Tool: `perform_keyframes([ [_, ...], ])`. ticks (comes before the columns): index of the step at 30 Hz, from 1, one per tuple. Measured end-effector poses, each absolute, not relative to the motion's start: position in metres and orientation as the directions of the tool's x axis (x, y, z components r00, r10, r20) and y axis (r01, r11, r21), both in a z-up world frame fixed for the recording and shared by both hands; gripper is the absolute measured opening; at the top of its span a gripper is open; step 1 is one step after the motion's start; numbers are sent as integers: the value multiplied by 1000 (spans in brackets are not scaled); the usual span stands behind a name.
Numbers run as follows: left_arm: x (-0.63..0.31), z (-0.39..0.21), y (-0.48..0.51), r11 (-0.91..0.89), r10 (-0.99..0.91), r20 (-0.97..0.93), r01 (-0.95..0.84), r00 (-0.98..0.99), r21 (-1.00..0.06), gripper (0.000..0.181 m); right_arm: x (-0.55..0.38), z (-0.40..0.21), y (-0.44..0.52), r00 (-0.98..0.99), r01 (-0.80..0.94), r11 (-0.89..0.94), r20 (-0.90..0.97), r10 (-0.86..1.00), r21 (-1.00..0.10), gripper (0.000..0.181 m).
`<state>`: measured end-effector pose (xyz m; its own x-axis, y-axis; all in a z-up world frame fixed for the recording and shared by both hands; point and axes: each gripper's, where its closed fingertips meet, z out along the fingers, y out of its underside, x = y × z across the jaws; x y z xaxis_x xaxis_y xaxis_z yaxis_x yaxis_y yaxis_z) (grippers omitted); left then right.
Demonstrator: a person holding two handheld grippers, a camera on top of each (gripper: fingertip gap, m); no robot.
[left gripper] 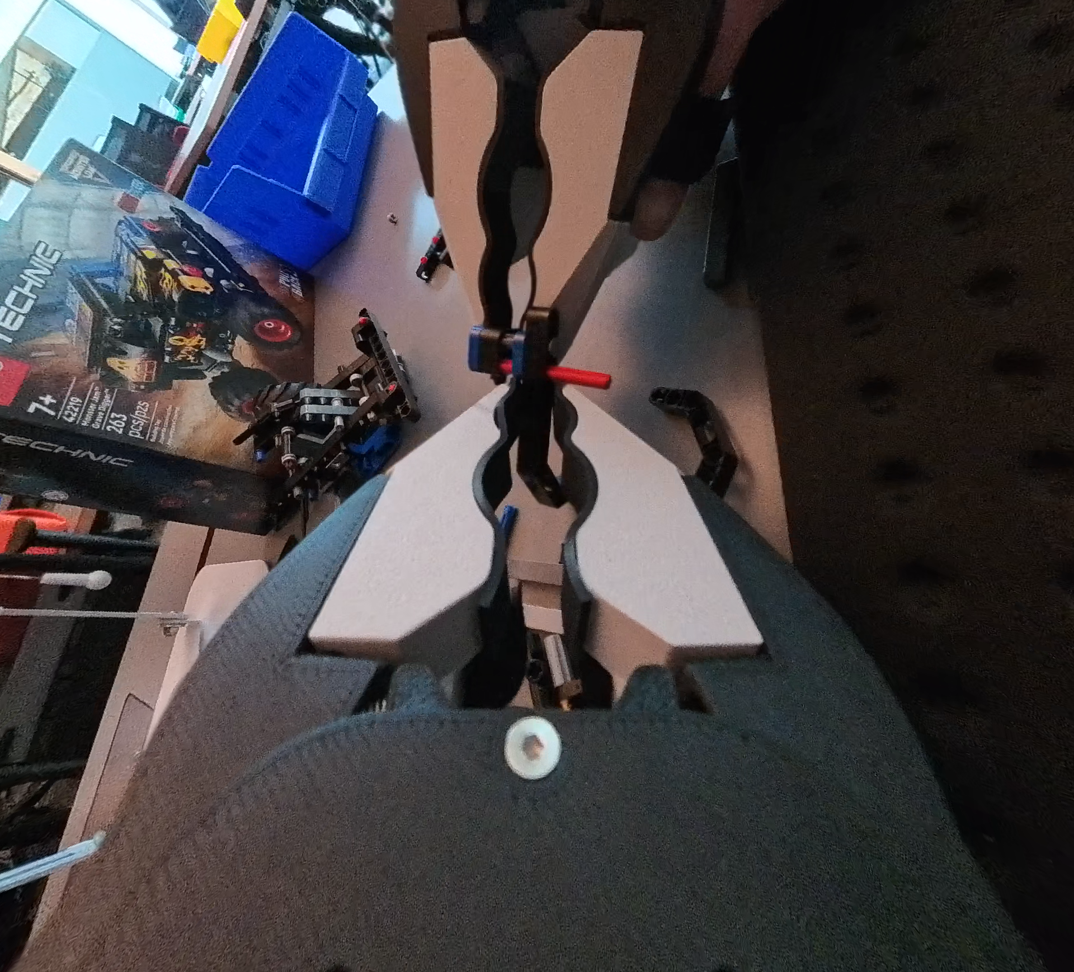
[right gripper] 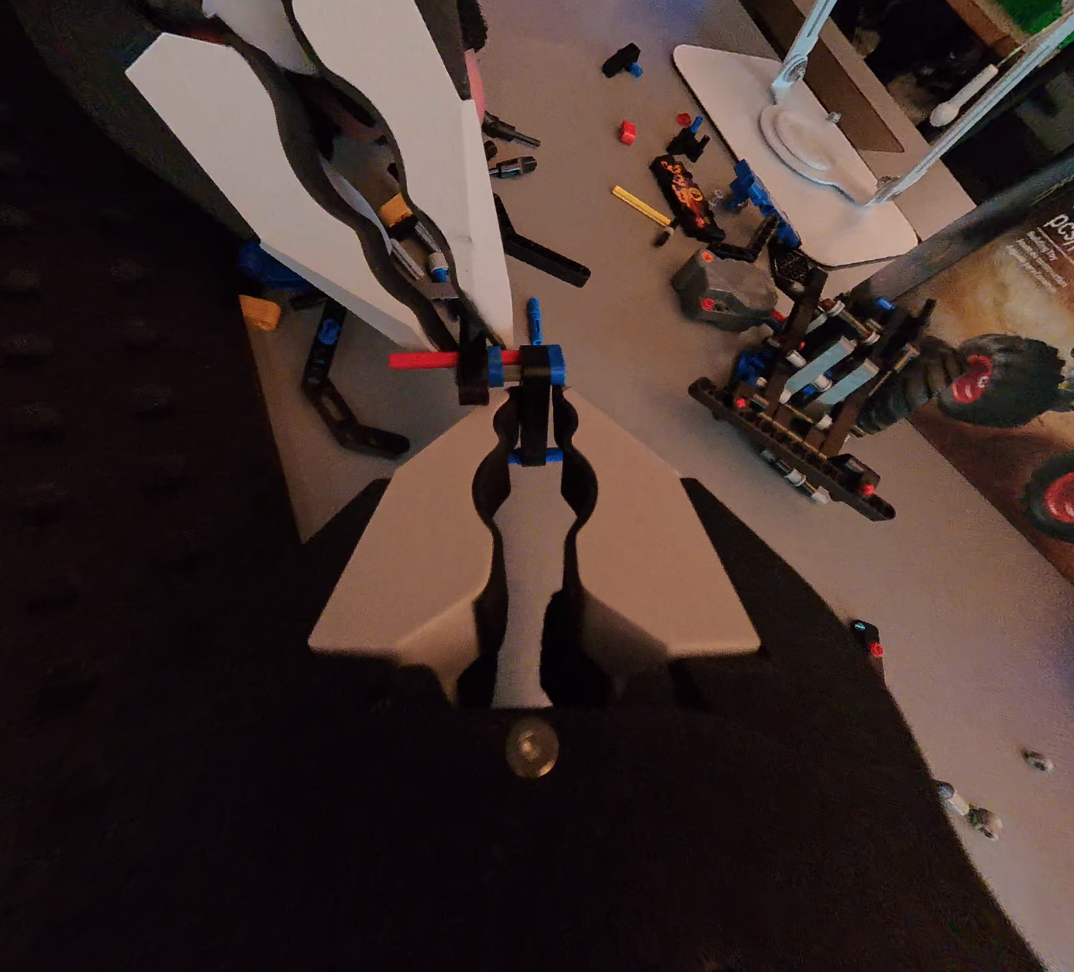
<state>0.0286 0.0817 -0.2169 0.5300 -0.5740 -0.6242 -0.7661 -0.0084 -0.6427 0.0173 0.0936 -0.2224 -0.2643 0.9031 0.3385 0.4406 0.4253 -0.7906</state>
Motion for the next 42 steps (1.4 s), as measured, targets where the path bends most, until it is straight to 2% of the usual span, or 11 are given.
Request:
perform_keyframes([
  [9,17,-228,90,-75,-579,-630,-803,517,-591,20,12,-230,101,-256,459,553,492,832,-696,5],
  [15,21,-242,91,-75,-608,-659,-858,443,-508,5,10,-225,98,-265,430,666,620,739,-610,7],
  [19,26,-244,92,-27,-615,-699,-896,365,-443,5,14,-228,96,-307,443,570,480,822,-692,7],
  [21,28,-245,94,-25,-623,-683,-882,381,-470,5,15,-229,98,-307,453,498,394,866,-740,8],
  [24,28,-248,94,11,-621,-721,-916,308,-401,4,16,-233,97,-319,476,444,321,892,-760,8],
  [27,27,-246,98,26,-630,-716,-913,301,-407,3,16,-235,99,-329,511,287,124,936,-811,8],
  [33,28,-243,97,32,-640,-694,-891,330,-453,3,15,-234,97,-357,528,221,21,934,-820,8],
  [35,26,-244,98,23,-658,-670,-880,343,-474,2,14,-236,98,-346,510,296,123,930,-808,6],
  [38,24,-250,97,-31,-702,-602,-861,380,-507,2,9,-234,106,-315,455,637,556,769,-623,6],
  [40,25,-251,97,-30,-701,-609,-868,372,-495,1,9,-232,105,-311,445,659,585,749,-606,6],
  [42,42,-255,84,29,-764,-563,-855,316,-518,1,7,-223,111,-249,442,527,466,849,-725,5],
])
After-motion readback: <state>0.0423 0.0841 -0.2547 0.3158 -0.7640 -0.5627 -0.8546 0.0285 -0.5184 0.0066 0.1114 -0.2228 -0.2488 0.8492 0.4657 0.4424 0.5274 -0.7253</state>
